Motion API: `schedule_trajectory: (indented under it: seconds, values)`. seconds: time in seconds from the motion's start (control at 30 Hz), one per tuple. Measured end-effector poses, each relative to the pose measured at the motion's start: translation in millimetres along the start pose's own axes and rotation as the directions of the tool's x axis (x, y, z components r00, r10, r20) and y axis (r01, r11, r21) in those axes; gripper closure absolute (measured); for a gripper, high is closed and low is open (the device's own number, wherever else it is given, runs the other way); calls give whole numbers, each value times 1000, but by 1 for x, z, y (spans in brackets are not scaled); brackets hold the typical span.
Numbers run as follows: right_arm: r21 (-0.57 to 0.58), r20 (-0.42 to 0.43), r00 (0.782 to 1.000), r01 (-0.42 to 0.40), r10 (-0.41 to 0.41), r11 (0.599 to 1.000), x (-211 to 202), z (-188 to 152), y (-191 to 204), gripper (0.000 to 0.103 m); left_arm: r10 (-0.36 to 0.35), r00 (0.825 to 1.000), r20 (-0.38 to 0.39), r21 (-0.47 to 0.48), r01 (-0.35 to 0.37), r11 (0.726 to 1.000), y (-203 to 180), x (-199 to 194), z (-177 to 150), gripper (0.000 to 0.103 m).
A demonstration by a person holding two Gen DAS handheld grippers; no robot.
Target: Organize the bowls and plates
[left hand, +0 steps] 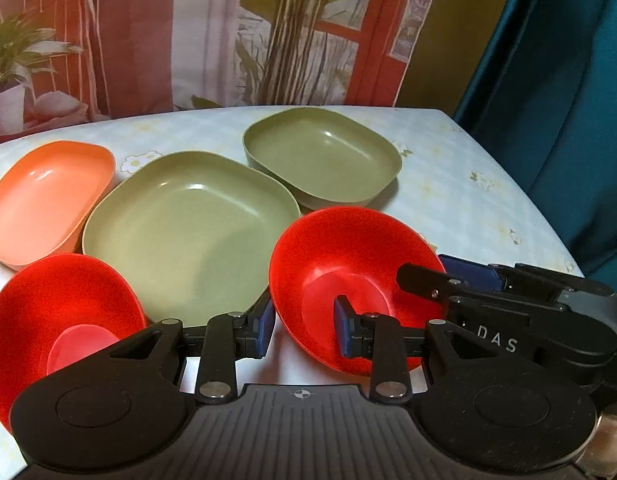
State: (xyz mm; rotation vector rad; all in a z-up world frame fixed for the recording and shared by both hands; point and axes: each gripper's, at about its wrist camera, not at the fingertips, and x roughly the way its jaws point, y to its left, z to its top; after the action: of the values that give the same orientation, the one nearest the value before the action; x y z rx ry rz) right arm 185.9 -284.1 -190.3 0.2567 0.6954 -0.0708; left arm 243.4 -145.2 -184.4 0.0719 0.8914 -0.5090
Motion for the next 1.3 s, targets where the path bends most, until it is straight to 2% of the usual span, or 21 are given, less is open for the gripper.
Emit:
schedule_trajectory:
  seconds: [0.1,0.13,0.23,0.5,0.57,0.87,1.3]
  values:
    - [5,-4,1000,-9,9,1000,0,-1,0,75,-1,1000,0,-2,1,1000,0,0,-1,74]
    - [6,-6,1000,-13,13,1000,1,-2,0,77,-4,1000,-1,-3,4,1000,1,-1,-1,78]
    - [3,-11,1000,-26,26,1000,1,-2,3,87,-12,1000,1,-2,12,1000,1,-1,-1,79]
    - [-9,-3,1000,-24,24,1000,-5,-1,10,87,-11,1000,14,1,11,1000,2,-9,0,79]
    - [-13,0,1000,-23,23,1000,-8,-1,12,87,-33,999,40,8,33,999,2,-13,0,79]
    - [-33,23,999,-23,24,999,-23,6,24,87,-39,996,76,16,37,999,6,-34,-1,79]
    - [-64,36,998,-51,54,997,-40,21,61,87,-41,988,148,-3,42,999,30,-75,-6,79]
